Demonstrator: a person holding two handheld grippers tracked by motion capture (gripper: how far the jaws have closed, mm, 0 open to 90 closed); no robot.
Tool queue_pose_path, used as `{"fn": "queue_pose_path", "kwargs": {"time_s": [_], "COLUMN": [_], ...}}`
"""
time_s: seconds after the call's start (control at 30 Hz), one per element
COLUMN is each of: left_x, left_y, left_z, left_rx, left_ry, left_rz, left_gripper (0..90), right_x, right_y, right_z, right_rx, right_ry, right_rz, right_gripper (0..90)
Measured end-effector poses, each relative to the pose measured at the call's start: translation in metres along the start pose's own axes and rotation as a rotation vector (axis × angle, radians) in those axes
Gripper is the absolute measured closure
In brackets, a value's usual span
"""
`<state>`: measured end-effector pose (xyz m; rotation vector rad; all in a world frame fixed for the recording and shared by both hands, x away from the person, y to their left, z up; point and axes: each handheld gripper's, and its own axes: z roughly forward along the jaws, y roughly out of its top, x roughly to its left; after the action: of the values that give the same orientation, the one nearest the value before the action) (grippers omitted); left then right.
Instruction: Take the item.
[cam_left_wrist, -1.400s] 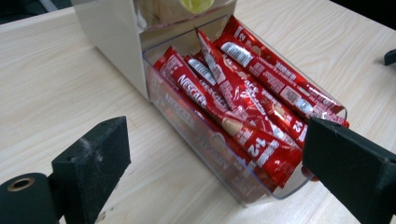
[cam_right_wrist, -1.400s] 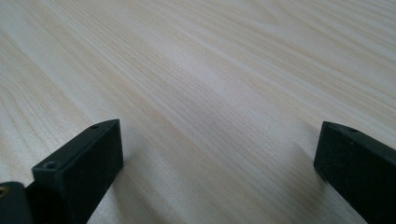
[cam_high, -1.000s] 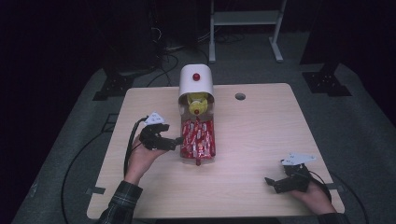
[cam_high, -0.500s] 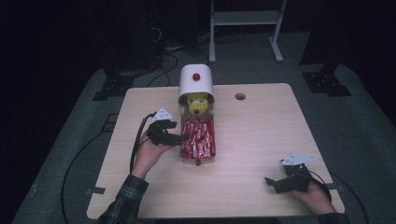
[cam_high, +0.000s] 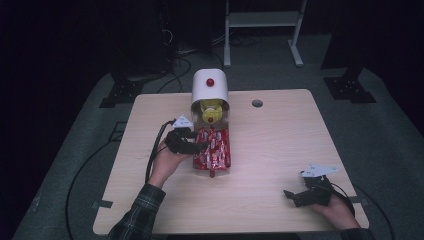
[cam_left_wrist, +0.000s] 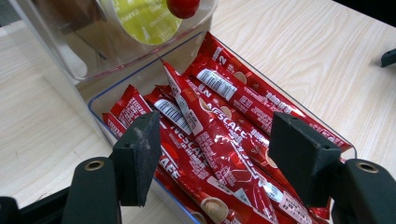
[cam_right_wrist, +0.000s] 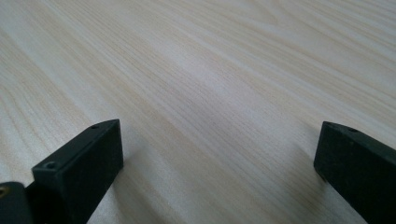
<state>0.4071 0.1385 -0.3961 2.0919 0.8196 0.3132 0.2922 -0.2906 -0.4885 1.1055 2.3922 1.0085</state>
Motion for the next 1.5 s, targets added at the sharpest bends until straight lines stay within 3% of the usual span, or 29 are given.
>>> {"fn": "queue_pose_path", "kwargs": {"time_s": [0.5, 0.9, 1.13, 1.5], "left_x": [-0.002, -0.003, -0.008, -0.008], "left_y": [0.0, 0.0, -0.001, 0.0], "left_z": [0.016, 0.025, 0.031, 0.028], "left_rx": [0.027, 0.051, 0.093, 0.112], "left_ry": [-0.001, 0.008, 0.025, 0.023], "left_rz": [0.026, 0.038, 0.062, 0.03], "left_gripper": [37.7, 46.4, 52.1, 63.5], "right_x": [0.0, 0.0, 0.0, 0.0], "right_y": [0.0, 0.0, 0.0, 0.0], "right_z": [0.0, 0.0, 0.0, 0.0], "right_rx": [-0.001, 0.0, 0.0, 0.0], "right_ry": [0.0, 0.0, 0.0, 0.0], "right_rz": [0.002, 0.001, 0.001, 0.001], "right_gripper": [0.3, 0.4, 0.4, 0.3]}}
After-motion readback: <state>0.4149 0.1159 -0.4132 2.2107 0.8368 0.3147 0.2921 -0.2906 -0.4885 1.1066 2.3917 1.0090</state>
